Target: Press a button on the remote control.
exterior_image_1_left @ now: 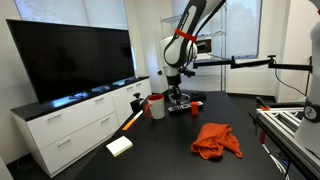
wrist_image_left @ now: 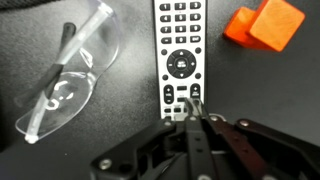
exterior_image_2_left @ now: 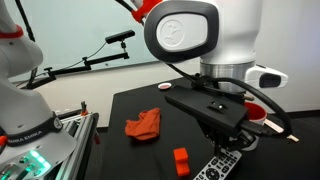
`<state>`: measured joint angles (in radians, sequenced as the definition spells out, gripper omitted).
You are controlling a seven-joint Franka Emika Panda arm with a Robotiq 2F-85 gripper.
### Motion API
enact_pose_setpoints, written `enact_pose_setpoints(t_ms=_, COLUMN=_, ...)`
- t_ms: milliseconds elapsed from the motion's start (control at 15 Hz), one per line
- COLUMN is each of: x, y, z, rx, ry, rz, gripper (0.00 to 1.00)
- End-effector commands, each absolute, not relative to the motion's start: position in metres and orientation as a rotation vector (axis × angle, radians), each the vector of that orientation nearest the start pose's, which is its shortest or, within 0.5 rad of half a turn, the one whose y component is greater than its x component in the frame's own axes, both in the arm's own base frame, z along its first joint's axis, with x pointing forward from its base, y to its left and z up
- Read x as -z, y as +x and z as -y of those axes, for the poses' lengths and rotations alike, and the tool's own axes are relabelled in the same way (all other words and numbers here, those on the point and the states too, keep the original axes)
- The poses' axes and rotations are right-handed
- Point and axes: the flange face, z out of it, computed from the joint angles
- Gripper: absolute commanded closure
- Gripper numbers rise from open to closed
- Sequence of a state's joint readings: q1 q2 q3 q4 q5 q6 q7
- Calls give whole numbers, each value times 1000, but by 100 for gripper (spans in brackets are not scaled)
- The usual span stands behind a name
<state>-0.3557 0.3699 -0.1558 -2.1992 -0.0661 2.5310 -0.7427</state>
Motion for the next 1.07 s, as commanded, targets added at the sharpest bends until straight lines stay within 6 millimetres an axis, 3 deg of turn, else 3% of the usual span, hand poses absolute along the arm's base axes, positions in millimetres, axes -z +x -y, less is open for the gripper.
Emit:
enact_pose_setpoints(t_ms=0, x=-214, y=490, z=277, rx=-136, ry=-3151, rz=435, gripper=100)
enact_pose_setpoints(t_ms=1000, x=-205, y=499, z=292, rx=-161, ry=-3147, rz=388, gripper=100)
